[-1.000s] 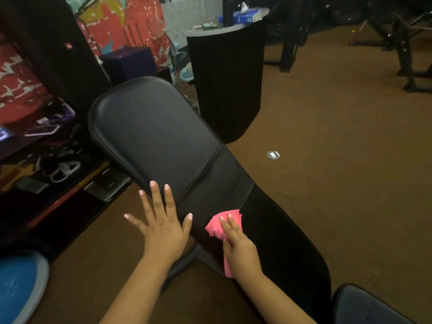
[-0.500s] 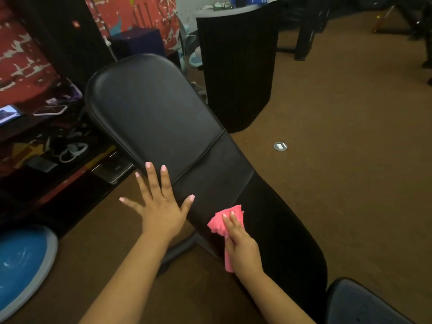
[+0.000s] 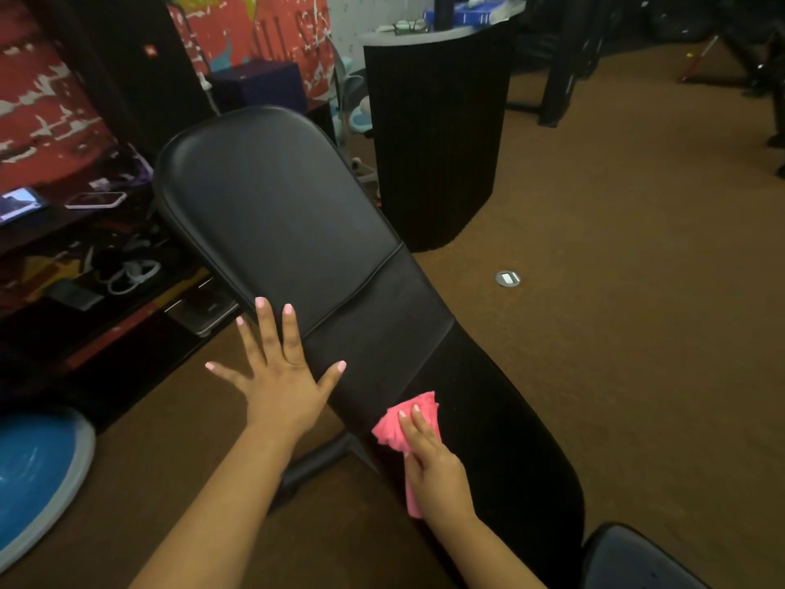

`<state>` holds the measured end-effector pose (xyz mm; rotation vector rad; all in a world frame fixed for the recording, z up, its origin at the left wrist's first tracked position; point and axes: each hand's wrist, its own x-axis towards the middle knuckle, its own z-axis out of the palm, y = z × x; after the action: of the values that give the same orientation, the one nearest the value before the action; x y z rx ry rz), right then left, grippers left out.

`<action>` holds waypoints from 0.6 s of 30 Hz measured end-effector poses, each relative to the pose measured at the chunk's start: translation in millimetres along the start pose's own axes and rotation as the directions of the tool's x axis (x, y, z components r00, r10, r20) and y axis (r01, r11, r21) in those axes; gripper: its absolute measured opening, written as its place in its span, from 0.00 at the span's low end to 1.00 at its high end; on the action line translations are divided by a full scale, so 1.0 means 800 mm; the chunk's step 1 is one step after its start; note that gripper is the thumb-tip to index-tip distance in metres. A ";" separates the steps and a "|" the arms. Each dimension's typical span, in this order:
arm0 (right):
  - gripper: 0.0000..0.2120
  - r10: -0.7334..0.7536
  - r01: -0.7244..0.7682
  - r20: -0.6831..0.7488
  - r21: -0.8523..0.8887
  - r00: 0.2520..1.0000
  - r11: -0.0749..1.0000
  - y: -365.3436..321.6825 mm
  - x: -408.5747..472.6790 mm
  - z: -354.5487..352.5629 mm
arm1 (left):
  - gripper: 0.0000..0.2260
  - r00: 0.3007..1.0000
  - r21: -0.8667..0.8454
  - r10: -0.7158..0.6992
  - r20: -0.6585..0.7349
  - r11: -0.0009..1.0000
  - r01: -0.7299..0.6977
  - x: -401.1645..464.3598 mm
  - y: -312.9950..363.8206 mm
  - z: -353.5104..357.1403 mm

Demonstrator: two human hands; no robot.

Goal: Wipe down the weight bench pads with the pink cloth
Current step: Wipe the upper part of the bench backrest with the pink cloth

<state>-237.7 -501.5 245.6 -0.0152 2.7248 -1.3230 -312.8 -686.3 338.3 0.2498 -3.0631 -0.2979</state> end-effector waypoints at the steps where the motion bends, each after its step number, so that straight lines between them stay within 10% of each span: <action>1: 0.28 0.030 -0.030 -0.014 0.009 0.999 1.000 -0.002 0.003 0.000 | 0.47 1.000 0.001 -0.001 -0.003 1.000 0.001 0.000 0.000 0.000; 13: 0.28 -0.040 0.042 0.038 -0.038 0.998 0.998 0.005 -0.009 0.007 | 0.47 0.999 -0.001 0.002 -0.032 1.000 -0.002 0.003 0.003 0.001; 18: 0.29 0.155 -0.151 -0.053 0.075 0.986 0.986 0.022 -0.007 0.002 | 0.47 0.999 -0.001 0.014 -0.029 1.000 -0.014 0.001 0.001 0.001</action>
<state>-231.1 -491.7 231.3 0.2385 2.6620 -1.3957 -314.0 -685.4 337.4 0.2310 -3.0346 -0.2928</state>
